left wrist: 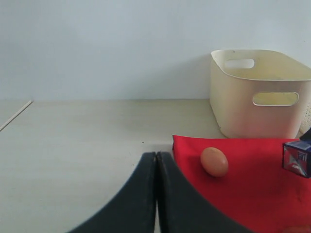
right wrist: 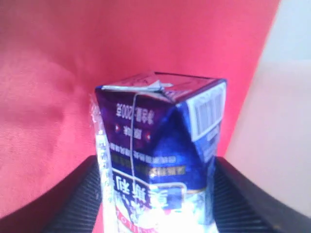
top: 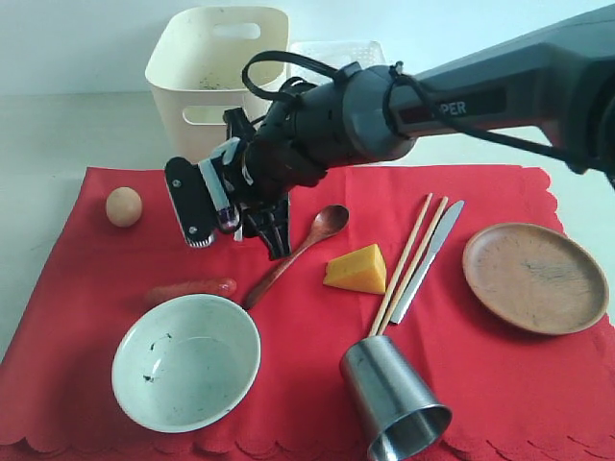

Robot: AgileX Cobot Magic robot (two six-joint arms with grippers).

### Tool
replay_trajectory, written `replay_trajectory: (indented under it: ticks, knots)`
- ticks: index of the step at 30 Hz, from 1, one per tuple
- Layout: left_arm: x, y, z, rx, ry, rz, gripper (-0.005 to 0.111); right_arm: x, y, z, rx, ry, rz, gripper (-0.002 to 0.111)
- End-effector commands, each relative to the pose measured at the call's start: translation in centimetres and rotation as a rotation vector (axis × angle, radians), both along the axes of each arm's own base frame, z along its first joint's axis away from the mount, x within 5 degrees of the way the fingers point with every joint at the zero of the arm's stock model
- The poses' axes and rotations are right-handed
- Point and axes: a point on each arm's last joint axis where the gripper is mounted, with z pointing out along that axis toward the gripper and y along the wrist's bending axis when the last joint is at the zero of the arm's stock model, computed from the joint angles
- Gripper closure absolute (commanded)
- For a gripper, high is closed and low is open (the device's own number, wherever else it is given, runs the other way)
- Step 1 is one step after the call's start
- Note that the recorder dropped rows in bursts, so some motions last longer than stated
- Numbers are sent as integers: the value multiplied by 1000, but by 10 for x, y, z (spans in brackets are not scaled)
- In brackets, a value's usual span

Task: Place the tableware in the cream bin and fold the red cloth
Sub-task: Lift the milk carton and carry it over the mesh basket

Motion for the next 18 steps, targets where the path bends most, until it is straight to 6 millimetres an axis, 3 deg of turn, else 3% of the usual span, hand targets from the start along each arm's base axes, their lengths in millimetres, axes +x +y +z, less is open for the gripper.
replay_trajectory:
  ticks: [1,12,18]
  knots:
    - [0,0,0,-6,-7,2,104,-2,-3,34,66,-18,-67,108]
    - [0,0,0,-6,-7,2,104,-8,-14,95,200,-53,-172,108]
    - [0,0,0,-6,-7,2,104,4,-34,129,381,-91,-285,108]
